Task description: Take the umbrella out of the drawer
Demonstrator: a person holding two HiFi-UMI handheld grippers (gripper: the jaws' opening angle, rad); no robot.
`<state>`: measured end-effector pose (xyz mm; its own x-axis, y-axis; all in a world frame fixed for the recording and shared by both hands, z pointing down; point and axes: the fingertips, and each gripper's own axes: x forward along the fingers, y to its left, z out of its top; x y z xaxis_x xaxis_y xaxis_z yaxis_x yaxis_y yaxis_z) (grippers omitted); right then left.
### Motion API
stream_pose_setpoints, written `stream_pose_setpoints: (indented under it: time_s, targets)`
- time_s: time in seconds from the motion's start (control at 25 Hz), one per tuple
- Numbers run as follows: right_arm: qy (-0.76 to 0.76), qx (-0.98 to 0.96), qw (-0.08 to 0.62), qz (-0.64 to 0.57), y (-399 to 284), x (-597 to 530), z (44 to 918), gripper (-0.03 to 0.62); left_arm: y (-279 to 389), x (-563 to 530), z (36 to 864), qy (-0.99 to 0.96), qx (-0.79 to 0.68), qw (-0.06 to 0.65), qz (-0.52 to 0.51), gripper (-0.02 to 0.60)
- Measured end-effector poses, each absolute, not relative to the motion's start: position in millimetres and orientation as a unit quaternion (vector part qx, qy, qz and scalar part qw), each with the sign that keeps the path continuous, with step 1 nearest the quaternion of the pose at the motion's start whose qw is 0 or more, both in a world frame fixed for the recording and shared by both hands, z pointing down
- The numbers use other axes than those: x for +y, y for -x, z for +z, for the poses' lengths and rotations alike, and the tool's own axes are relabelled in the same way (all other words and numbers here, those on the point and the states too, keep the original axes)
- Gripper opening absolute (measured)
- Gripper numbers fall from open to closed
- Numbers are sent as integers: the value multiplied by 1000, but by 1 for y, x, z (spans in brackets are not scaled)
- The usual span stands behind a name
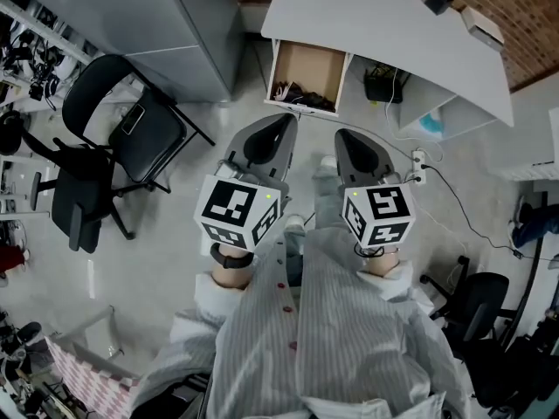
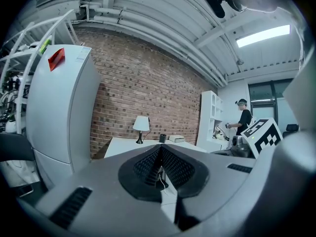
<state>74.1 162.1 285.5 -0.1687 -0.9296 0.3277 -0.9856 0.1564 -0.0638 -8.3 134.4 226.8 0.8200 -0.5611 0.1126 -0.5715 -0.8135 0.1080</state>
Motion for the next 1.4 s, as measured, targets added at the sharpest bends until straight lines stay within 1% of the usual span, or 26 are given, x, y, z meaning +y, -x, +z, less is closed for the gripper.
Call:
stream_pose_setpoints:
  time_s: [0.32, 0.64, 1.12, 1.4]
  targets:
    - [-614, -772, 104, 131, -89, 99, 290, 35, 1, 78, 234, -940, -331, 70, 40, 9]
    - [-592, -785, 118, 137, -109, 3, 287, 35, -24, -15, 228, -932, -350, 79, 39, 9]
    - [-526, -823, 150, 154, -166, -124, 294, 35, -91, -136, 239, -908, -400, 110, 60, 9]
    - [-484, -845, 169, 155, -176, -175, 309, 35, -107, -181, 256, -890, -434, 125, 60, 9]
